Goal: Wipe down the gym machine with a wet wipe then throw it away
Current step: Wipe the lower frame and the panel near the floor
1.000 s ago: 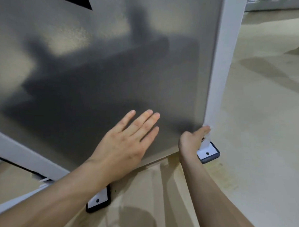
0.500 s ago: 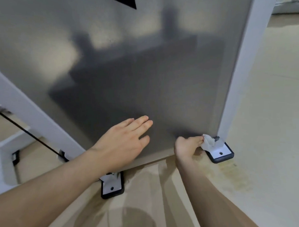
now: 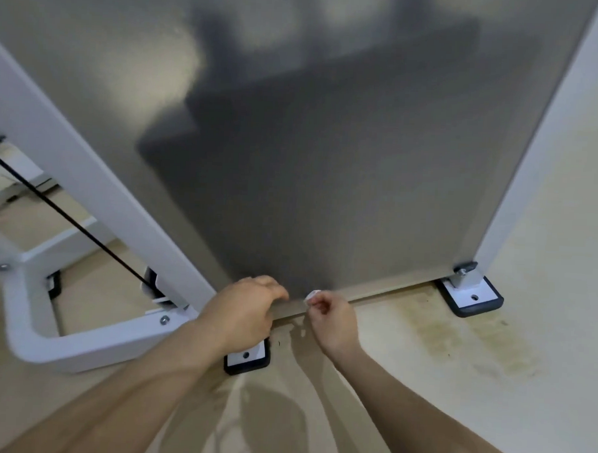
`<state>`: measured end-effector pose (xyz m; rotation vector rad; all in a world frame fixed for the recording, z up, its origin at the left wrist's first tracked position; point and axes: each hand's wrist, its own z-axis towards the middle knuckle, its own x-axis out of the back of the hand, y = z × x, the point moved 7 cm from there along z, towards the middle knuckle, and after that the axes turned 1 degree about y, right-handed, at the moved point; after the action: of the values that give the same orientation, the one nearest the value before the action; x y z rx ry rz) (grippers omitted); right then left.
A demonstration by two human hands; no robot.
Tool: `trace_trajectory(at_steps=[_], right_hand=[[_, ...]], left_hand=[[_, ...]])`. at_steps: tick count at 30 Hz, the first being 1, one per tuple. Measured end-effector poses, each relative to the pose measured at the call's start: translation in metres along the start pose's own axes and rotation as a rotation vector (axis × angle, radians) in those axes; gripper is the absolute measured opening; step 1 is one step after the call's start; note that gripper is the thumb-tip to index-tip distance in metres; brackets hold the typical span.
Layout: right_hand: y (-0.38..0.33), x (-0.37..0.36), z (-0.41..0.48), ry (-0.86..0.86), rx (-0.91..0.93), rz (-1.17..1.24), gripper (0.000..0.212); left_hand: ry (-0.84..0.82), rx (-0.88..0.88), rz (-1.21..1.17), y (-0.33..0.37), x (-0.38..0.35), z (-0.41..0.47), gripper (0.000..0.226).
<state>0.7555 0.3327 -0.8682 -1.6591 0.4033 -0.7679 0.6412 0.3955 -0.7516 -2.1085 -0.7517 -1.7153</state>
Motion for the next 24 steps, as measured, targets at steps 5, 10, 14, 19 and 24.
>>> trace_trajectory(at_steps=[5,10,14,19,24], right_hand=[[-0.029,-0.027,0.000,-0.340,0.095,-0.078,0.023],[0.016,0.101,0.030,0.067,-0.192,0.005,0.023],[-0.006,0.069,0.022,-0.066,-0.157,-0.062,0.025],[-0.061,-0.058,-0.005,-0.505,0.094,-0.351,0.017],[-0.082,-0.103,-0.007,-0.672,0.174,-0.672,0.036]], left_hand=[[-0.004,0.218,-0.325,-0.028,-0.041,-0.001,0.045],[0.063,0.284,-0.543,-0.025,-0.062,-0.013,0.039],[-0.138,0.119,-0.177,-0.037,-0.063,-0.034,0.049],[-0.437,-0.076,0.225,-0.077,-0.037,-0.085,0.050],[-0.215,-0.072,0.053,-0.090,-0.031,-0.075,0.051]])
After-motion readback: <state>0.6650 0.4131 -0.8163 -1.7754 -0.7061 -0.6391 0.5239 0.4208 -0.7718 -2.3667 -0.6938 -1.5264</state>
